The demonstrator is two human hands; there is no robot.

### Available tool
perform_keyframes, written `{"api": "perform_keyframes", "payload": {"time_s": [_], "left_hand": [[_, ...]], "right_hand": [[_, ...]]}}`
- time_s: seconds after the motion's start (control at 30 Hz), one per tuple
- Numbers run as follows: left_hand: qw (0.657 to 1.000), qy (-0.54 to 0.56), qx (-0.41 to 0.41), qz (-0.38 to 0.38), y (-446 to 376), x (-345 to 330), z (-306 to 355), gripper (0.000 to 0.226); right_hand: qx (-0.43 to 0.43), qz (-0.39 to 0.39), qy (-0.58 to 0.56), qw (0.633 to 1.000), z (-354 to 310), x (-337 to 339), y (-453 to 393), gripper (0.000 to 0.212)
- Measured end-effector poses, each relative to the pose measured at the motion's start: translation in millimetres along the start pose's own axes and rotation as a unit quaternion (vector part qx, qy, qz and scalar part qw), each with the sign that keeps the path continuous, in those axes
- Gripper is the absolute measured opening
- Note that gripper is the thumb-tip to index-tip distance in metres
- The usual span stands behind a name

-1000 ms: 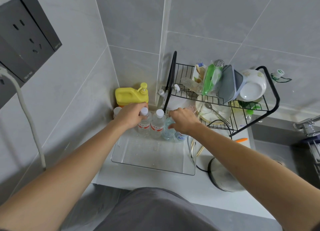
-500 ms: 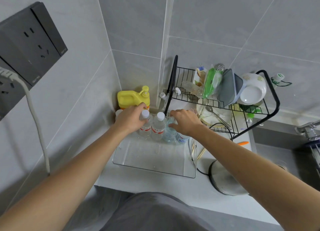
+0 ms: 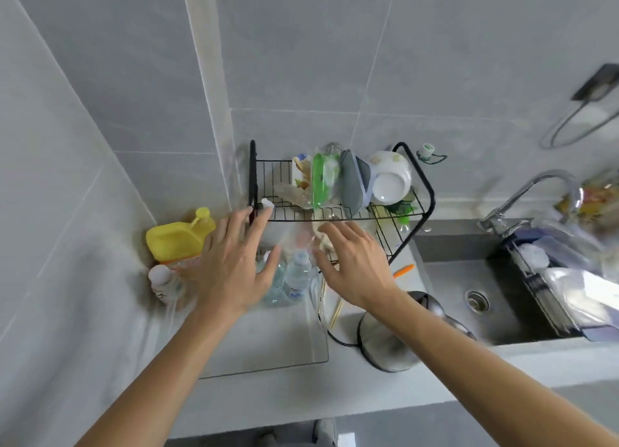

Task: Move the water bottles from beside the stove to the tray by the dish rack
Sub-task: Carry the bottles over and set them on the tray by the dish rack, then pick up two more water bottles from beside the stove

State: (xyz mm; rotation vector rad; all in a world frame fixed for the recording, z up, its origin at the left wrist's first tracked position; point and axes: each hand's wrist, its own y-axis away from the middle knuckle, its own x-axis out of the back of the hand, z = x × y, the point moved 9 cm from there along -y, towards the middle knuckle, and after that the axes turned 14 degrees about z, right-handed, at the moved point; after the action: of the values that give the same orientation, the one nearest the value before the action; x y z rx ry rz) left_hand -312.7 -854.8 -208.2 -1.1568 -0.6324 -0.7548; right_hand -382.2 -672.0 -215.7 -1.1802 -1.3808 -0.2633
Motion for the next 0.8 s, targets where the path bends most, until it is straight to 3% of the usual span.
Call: {"api": "perform_keyframes", "payload": {"time_s": [0.17,0.33,0.57,0.8], "left_hand": [[0.990,0.108,-0.092,-0.008,-23.4,-10.8,105.3,0.061],[0.955,0.199,-0.212,-0.058,-7.3,-21.1,245.2,0.060],[0.882,0.276,-0.361,-0.127,90.7,-27.5,454.1,0.061],[0.791,0.354,-0.477,-0.148,229.5,1.8,683.1,0.062]], "right_hand": [[-0.142,0.047,0.082,0.985,60.8,88.6,60.0,0.049],[-0.276,0.084,0.137,0.947,117.9,174.6,157.8,0.055],[-0.439,0.148,0.231,0.856,172.7,305.9,336.9,0.056],[-0.559,0.187,0.287,0.755,217.3,438.3,548.8,0.060]]}}
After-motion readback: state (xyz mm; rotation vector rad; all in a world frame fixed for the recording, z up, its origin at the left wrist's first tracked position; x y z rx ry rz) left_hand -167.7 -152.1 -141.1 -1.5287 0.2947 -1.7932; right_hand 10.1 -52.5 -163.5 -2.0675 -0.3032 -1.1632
